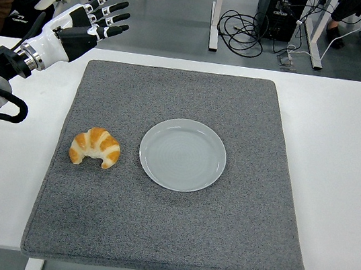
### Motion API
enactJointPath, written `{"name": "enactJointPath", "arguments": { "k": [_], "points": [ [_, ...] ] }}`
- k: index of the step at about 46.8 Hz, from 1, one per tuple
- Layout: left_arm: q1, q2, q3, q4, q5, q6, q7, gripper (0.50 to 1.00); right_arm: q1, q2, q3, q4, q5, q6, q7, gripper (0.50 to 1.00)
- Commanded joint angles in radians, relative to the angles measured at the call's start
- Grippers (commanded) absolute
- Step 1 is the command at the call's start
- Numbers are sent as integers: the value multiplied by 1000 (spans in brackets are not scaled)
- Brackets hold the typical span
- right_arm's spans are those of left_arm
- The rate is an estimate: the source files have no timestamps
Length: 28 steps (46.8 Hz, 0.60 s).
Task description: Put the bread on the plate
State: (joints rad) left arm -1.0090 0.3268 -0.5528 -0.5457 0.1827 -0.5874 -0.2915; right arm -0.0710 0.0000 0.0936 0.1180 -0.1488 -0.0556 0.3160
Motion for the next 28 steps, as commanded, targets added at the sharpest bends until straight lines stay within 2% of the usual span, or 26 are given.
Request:
{"name": "enactJointPath", "arguments": {
  "k": [1, 11, 14, 28],
  "points": [
    [-3, 2, 7, 0, 1, 0, 2, 969, 0, 0, 0, 0, 0, 0, 0, 1000],
    [-26, 18, 11, -7, 23, -2, 14, 969, 0, 0, 0, 0, 0, 0, 0, 1000],
    [-39, 43, 23, -10, 38, -2, 14, 969, -1, 0, 0, 0, 0, 0, 0, 1000],
    [-172, 138, 224, -34, 55, -8, 14, 969, 0, 0, 0, 0, 0, 0, 0, 1000]
  ]
}}
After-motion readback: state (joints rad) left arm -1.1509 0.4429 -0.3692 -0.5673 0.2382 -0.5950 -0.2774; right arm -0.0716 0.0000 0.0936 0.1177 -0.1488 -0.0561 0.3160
